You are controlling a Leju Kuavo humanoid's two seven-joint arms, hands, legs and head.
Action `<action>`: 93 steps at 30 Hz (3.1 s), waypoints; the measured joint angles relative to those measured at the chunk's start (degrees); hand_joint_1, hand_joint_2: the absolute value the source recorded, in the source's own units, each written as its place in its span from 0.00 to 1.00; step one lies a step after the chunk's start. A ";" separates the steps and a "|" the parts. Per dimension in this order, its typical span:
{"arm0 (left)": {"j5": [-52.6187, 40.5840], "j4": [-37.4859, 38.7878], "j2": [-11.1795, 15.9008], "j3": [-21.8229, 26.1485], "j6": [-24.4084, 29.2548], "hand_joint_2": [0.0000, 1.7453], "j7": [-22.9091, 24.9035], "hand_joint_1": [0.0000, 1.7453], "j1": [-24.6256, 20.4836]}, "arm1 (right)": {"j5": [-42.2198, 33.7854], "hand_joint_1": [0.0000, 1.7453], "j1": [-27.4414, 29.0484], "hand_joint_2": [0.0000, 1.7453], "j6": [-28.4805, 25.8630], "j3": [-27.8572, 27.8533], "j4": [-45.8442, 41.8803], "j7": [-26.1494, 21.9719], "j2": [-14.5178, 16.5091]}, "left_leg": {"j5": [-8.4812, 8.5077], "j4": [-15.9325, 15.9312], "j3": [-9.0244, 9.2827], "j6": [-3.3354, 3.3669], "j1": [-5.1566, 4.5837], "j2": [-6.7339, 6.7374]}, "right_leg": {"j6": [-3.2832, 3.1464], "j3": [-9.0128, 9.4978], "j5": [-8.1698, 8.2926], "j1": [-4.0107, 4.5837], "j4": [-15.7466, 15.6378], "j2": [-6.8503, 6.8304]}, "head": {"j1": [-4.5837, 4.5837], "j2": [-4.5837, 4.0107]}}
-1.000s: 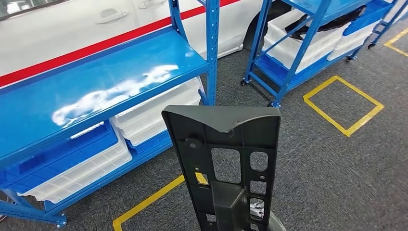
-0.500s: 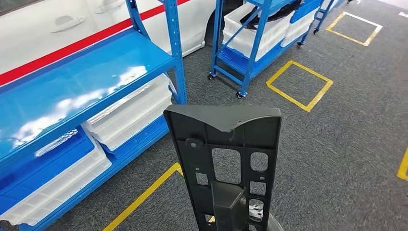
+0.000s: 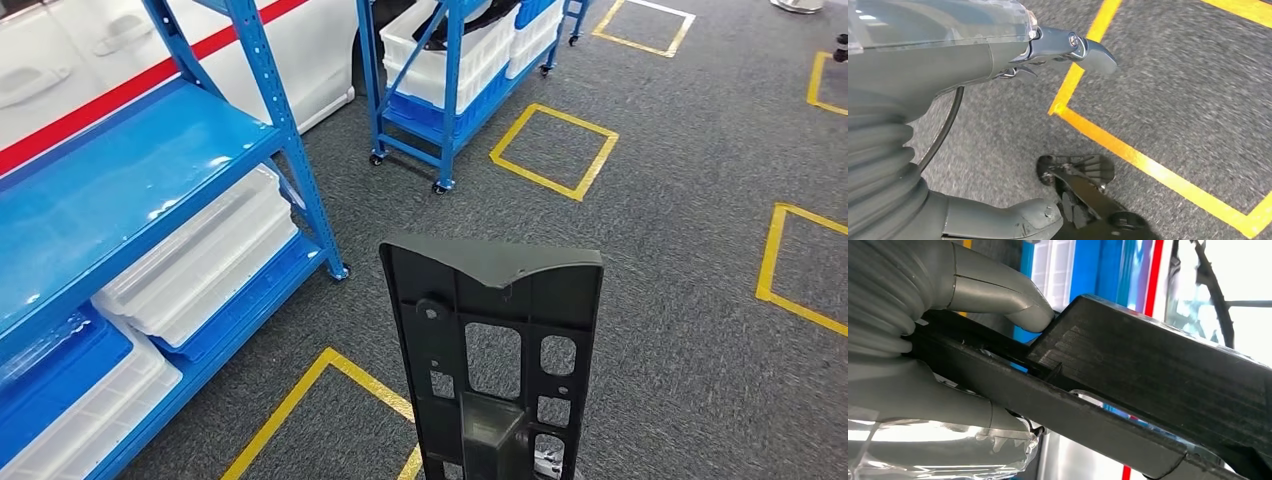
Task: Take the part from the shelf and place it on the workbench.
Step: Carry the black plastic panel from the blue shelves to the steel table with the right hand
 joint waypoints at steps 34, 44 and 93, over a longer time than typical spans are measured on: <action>-2.65 0.02 -0.05 -0.72 0.01 1.00 -0.35 0.00 -1.40 | 4.57 1.00 8.60 1.00 4.73 -6.23 -1.38 -1.41 1.70 | 1.78 -7.31 3.18 0.15 0.67 -3.16 | 1.38 -1.21 0.57 0.06 0.60 3.42 | 0.01 0.00; -3.07 0.02 0.28 -0.71 -0.09 1.00 1.24 0.00 -1.26 | 5.49 1.00 8.43 1.00 4.65 -6.43 -0.03 -1.60 2.60 | 3.08 -8.65 2.51 2.65 -0.14 4.43 | 2.76 -7.31 -5.51 -0.22 13.46 -3.47 | 0.01 0.00; -3.76 -3.52 -6.04 -2.87 -0.45 1.00 -2.76 0.00 -2.49 | 7.13 1.00 4.88 1.00 9.74 -9.54 2.88 0.17 3.54 | 1.91 -3.23 0.38 -0.56 0.57 -1.22 | 0.19 -0.71 0.67 0.48 0.13 1.99 | 0.00 0.00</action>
